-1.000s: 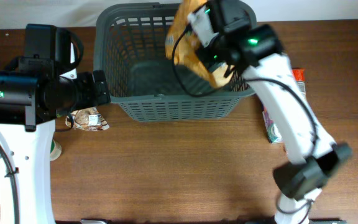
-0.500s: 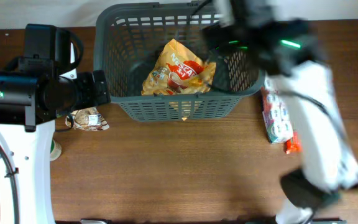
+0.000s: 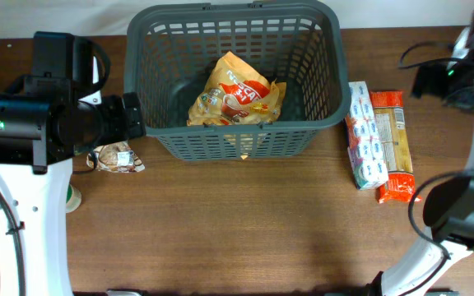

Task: Pack container
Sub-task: 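Carry the snack bag into the basket and release it, then grasp the red-and-tan snack bar pack with the right gripper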

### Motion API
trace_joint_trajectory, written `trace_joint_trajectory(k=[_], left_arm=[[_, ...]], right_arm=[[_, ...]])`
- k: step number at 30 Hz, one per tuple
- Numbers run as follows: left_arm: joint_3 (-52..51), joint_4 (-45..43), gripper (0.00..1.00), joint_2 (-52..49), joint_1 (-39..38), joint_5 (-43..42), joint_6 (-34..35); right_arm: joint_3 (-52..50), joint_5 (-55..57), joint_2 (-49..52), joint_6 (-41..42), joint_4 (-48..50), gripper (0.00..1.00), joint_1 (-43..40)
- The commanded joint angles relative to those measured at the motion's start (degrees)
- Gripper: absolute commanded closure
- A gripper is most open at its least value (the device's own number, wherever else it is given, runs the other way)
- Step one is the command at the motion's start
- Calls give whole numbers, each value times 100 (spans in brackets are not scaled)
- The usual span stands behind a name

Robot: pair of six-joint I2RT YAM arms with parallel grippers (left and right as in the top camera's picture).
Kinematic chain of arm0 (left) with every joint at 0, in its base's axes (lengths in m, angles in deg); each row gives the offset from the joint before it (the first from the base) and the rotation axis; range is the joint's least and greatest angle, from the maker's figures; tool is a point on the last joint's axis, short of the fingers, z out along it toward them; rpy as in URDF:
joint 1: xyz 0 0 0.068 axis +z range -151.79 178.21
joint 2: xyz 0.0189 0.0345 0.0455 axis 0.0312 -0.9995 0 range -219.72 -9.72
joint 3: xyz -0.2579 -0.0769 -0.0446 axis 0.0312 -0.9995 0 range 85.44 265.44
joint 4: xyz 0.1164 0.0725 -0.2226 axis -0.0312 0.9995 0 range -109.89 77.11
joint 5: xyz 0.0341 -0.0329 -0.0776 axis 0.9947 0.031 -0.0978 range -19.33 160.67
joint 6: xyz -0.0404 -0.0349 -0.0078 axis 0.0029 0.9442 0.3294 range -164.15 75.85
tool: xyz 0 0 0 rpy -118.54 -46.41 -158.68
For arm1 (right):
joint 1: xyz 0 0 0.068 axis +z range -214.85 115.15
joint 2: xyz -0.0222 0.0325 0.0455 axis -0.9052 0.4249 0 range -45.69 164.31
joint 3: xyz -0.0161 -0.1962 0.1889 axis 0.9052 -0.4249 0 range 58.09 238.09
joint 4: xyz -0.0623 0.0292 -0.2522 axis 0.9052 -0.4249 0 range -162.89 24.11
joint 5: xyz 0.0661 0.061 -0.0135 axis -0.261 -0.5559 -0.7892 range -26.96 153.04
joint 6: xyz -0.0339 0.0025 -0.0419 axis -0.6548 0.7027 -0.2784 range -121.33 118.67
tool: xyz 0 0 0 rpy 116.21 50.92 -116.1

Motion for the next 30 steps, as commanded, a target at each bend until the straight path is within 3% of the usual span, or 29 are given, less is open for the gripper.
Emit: trace_joint_trajectory(k=[1,9,30], left_arm=[[0,0,1,24,24,-37,-26],[0,0,1,24,24,-39,-26],[-2,0,1,24,24,-39,-26]], right_arm=[[-656,-522,232,2,319,4,-9],[-1989,-717,579,2,1386,3,111],[-2780,-529,605,26,2111,3,586]])
